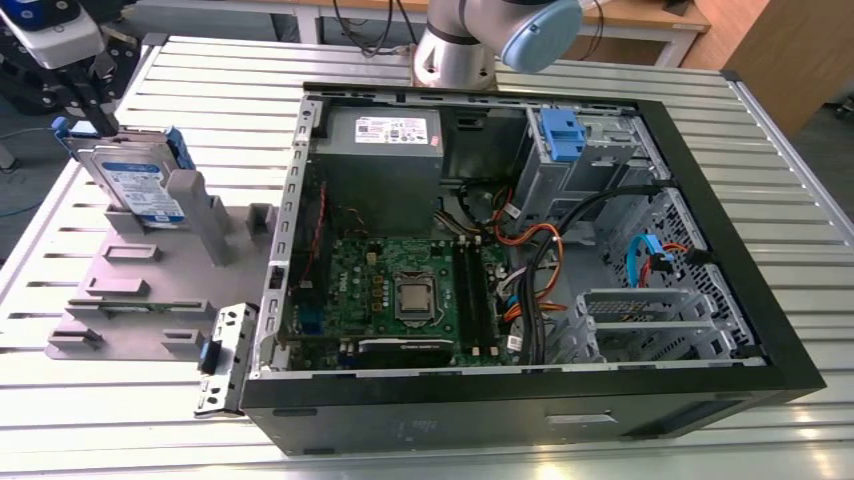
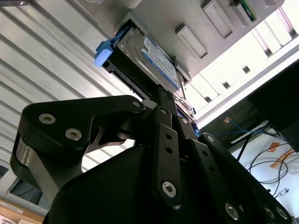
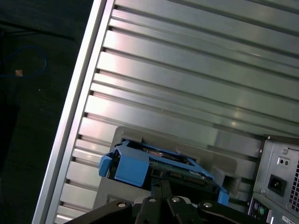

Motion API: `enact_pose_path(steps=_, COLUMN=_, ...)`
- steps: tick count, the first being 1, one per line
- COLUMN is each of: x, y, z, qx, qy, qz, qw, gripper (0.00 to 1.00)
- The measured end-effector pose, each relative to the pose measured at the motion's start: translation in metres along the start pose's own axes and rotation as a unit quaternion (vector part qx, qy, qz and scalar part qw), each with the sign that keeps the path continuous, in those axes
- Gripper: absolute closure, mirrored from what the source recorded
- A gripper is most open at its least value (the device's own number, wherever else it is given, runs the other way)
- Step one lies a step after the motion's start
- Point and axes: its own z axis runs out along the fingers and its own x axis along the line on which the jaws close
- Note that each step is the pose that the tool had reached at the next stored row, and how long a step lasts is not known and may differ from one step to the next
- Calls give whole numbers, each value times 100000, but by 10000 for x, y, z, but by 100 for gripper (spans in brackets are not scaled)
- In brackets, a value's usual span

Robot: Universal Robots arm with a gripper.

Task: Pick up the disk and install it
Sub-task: 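Pick up the disk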

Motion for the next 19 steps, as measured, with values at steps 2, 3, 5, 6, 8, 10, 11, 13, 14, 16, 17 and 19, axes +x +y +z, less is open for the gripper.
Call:
enact_pose_path(steps=2, x=0, y=0, z=0, qx=-8, qy=10, qz=-445, qw=99999, gripper=89)
enact_pose_path(steps=3, x=0, y=0, z=0, qx=-8, qy=17, qz=-505, qw=99999, gripper=89)
enact_pose_path(steps=5, x=0, y=0, z=0, qx=-9, qy=18, qz=-512, qw=99999, gripper=89)
enact_pose_path(steps=6, x=0, y=0, z=0, qx=-8, qy=20, qz=-512, qw=99999, gripper=89)
enact_pose_path(steps=8, x=0, y=0, z=0, qx=-8, qy=17, qz=-513, qw=99999, gripper=89)
enact_pose_path(steps=10, x=0, y=0, z=0, qx=-12, qy=17, qz=-607, qw=99998, gripper=89)
enact_pose_path(steps=11, x=0, y=0, z=0, qx=-13, qy=25, qz=-759, qw=99997, gripper=89)
enact_pose_path(steps=13, x=0, y=0, z=0, qx=-25, qy=46, qz=-1408, qw=99990, gripper=89)
enact_pose_path(steps=14, x=0, y=0, z=0, qx=-35, qy=65, qz=-2012, qw=99980, gripper=89)
enact_pose_path(steps=16, x=0, y=0, z=0, qx=-62, qy=120, qz=-3650, qw=99933, gripper=89)
enact_pose_path(steps=17, x=0, y=0, z=0, qx=-77, qy=149, qz=-4551, qw=99896, gripper=89)
enact_pose_path(steps=19, x=0, y=0, z=0, qx=-106, qy=207, qz=-6278, qw=99802, gripper=89)
